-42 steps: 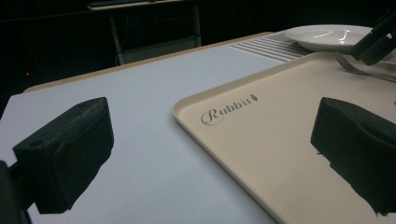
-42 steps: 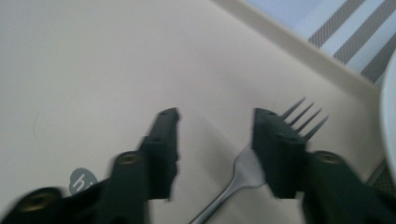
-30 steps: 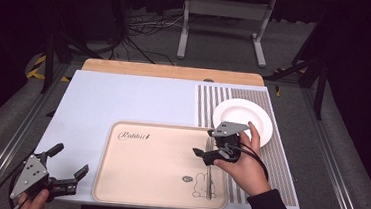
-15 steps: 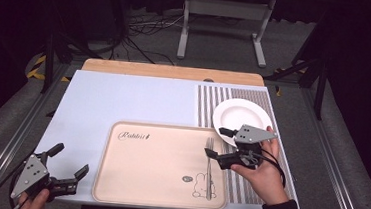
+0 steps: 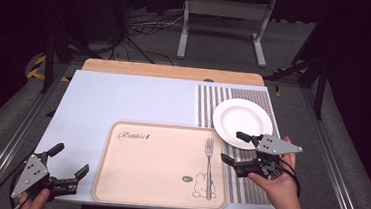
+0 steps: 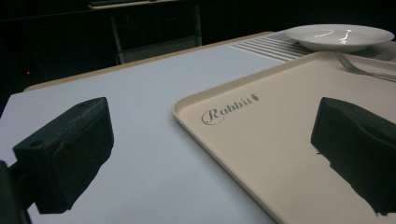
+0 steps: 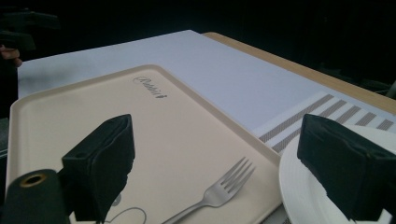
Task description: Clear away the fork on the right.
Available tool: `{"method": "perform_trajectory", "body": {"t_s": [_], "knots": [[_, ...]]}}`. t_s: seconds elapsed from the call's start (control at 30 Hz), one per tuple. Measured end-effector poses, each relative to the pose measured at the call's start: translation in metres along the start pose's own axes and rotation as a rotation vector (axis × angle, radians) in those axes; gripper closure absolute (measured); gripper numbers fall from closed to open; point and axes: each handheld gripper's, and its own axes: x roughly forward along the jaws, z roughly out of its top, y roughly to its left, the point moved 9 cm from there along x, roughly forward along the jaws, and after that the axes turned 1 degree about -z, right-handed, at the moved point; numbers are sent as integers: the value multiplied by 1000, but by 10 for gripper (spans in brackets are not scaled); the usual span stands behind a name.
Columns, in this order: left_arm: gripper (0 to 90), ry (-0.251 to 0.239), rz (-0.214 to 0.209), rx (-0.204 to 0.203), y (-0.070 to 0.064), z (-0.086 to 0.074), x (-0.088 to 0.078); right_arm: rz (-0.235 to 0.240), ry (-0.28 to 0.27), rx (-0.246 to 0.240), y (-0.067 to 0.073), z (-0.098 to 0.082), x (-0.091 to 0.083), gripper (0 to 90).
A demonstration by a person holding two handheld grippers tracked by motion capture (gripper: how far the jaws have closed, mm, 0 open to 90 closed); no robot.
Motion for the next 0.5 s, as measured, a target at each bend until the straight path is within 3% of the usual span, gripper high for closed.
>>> {"method": "perform_trajectory", "body": {"t_s": [0.23, 0.5], "knots": [[1, -1, 1, 0, 0, 0, 0, -19, -19, 41, -9, -19, -13, 115], [1, 1, -1, -3, -1, 0, 2, -37, -81, 93, -19, -39, -25, 97]]}}
